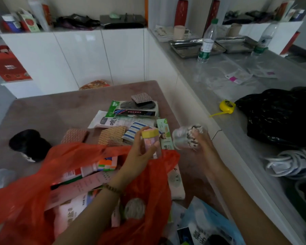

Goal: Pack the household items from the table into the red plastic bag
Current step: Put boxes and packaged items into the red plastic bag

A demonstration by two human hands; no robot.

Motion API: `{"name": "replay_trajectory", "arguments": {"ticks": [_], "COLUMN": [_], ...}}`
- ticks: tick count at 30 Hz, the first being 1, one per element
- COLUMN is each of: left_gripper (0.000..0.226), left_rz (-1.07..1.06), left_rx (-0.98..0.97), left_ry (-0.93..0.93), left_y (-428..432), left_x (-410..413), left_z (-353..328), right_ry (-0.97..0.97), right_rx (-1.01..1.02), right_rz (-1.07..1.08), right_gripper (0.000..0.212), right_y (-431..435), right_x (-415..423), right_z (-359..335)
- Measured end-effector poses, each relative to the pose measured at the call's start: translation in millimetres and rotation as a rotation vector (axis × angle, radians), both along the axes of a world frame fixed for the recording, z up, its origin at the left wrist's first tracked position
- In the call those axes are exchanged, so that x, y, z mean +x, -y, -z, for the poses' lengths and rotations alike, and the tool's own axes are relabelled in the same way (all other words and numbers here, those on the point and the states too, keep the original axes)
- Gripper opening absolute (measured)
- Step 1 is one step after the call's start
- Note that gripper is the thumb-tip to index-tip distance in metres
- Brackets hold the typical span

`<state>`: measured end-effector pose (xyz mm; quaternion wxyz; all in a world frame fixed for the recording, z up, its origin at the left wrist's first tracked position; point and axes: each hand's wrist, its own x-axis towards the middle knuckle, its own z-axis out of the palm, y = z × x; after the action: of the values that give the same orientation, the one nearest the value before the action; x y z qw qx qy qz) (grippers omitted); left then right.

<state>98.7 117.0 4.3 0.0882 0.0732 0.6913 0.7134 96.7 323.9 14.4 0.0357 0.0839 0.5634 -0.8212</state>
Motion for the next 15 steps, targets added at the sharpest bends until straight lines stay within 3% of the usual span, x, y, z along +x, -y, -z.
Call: {"name": "replay_trajectory", "arguments": {"ticks": [3, 5, 8, 9, 11, 13, 15], "left_gripper": [0.048, 0.043, 0.038, 0.038, 0.038, 0.039, 0.037], "left_rz": [-0.137, -0.19, -0.242, -0.239, -0.201, -0.163, -0.135], "left_rx": [-0.047, -0.086, -0.16, -0.169, -0.182, -0.22, -0.228], "left_ry": [-0.019, 0.008, 0.037, 0.058, 0.113, 0.156, 0.177], "left_y": [48, 86, 133, 143, 156, 162, 160], "left_x": [25, 45, 70, 77, 88, 95, 97], "left_z": [-10, -11, -9, -7, -1, 7, 13], "right_ry": [-0.049, 0.018, 0.173, 0.215, 0.305, 0.442, 0.506], "right_rx": [-0.139, -0.137, 0.189, 0.374, 0.719, 0.902, 0.978], "right_rz": [-0.318, -0.507, -0.74, -0.815, -0.901, -0.887, -0.832], "right_gripper": [0.089, 0.073, 0.037, 0.041, 0.069, 0.091, 0.096], "right_y": [36, 69, 115, 126, 137, 138, 139], "right_x": [15, 24, 33, 34, 34, 37, 41], "right_z": [-27, -29, -10, -1, 11, 16, 16]}}
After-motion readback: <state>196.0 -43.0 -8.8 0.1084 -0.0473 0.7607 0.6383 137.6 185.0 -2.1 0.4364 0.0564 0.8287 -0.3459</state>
